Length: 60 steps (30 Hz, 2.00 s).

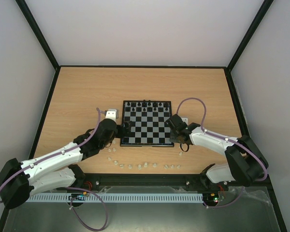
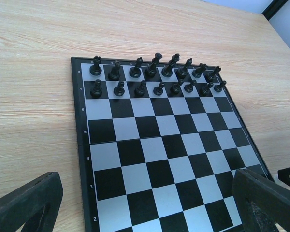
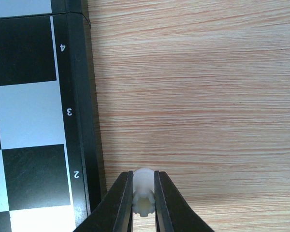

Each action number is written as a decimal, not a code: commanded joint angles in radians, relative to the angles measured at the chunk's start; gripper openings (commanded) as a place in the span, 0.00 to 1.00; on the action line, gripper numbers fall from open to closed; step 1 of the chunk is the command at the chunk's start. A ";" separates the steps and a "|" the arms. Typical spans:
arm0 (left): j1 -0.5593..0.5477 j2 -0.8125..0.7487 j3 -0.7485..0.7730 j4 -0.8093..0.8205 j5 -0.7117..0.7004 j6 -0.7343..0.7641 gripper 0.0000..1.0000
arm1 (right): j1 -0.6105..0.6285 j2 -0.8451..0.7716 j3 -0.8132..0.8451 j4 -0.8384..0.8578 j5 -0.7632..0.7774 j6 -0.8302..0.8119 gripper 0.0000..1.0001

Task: Set up the chess pieces on the board
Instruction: Pick up the chess piece at the center of the board, then place the chess piece on the chessboard.

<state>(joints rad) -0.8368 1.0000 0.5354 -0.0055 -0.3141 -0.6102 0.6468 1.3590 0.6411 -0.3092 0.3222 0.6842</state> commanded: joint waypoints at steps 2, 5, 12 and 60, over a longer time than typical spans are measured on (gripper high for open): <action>0.004 -0.026 -0.012 0.012 -0.004 -0.004 0.99 | -0.006 -0.024 -0.015 -0.031 0.015 0.011 0.10; 0.004 -0.030 -0.014 0.012 -0.005 -0.006 0.99 | -0.006 -0.040 -0.013 -0.041 0.025 0.017 0.08; 0.004 -0.030 -0.016 0.014 -0.012 -0.005 0.99 | -0.006 -0.078 0.007 -0.066 0.032 0.014 0.07; 0.005 -0.021 -0.021 0.024 -0.022 -0.005 0.99 | 0.119 0.019 0.120 -0.037 -0.018 -0.034 0.07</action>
<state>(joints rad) -0.8368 0.9817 0.5259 0.0090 -0.3222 -0.6106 0.7570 1.3556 0.7303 -0.3290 0.2958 0.6613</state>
